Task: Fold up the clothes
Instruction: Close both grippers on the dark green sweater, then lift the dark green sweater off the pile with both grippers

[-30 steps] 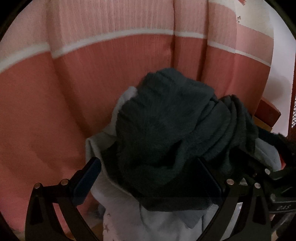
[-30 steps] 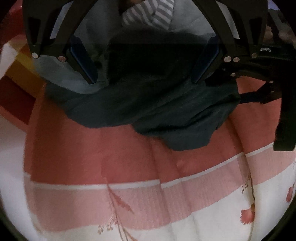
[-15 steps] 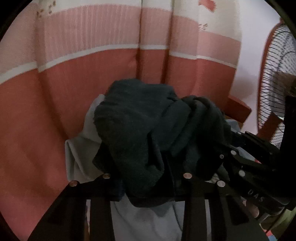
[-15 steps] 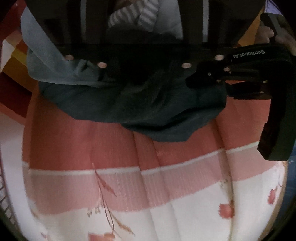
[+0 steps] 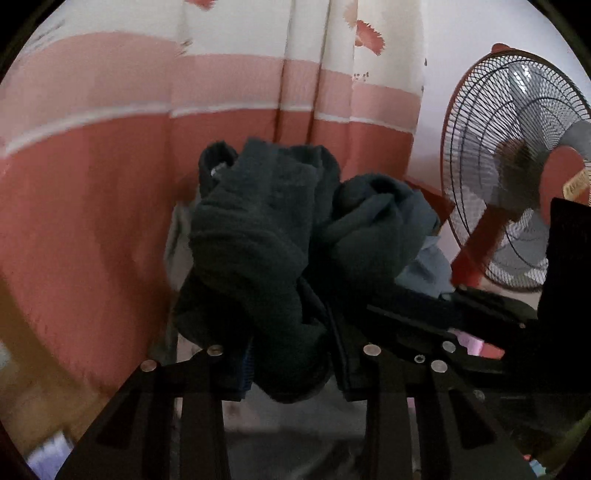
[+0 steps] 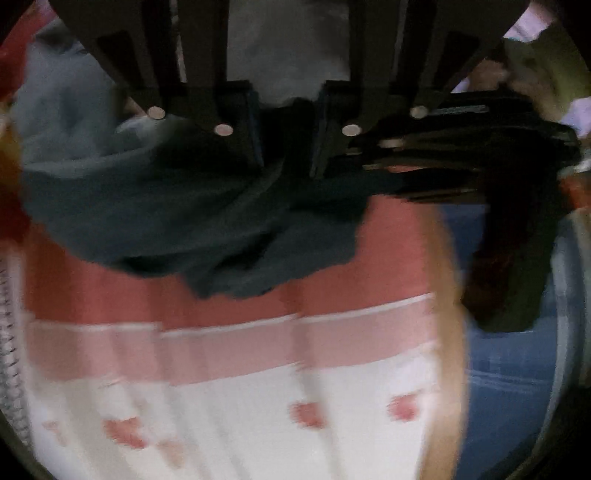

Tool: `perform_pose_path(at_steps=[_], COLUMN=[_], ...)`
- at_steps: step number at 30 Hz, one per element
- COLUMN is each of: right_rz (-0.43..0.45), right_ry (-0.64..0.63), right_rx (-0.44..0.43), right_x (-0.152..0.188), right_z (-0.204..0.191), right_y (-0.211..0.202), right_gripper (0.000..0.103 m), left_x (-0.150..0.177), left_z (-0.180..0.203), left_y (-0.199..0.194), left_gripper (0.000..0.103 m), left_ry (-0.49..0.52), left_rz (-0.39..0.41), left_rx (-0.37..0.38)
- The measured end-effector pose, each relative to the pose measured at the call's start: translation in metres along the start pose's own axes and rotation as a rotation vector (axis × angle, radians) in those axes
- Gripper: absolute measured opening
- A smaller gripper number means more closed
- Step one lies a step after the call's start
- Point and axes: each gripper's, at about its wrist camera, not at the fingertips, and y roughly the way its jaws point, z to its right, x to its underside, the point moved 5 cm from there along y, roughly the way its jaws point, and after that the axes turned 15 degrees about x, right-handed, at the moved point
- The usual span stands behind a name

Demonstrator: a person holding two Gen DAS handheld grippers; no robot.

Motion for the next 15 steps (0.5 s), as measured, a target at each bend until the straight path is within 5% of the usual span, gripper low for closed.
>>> perform_pose_path(at_steps=[3,8,11,15], right_rz=[-0.009,-0.145,-0.227,-0.229], right_ry=[-0.067,0.012,0.035,-0.035], right_rx=[0.023,0.016,-0.038,0.025], right_x=[0.022,0.062,0.087,0.102], right_z=[-0.028,-0.031,-0.04,-0.06], right_y=[-0.012,-0.009,-0.008,-0.015], right_gripper=[0.02,0.02,0.017,0.017], left_x=[0.031,0.069,0.072,0.07], left_z=[-0.005,-0.01,-0.007,-0.006], left_y=[-0.012,-0.018,-0.01,-0.016], left_gripper=[0.033,0.033,0.033,0.034], left_ry=[-0.06,-0.149,-0.156,-0.107], left_rz=[-0.033,-0.101,-0.124,-0.135], left_rx=[0.003,0.029,0.03,-0.001])
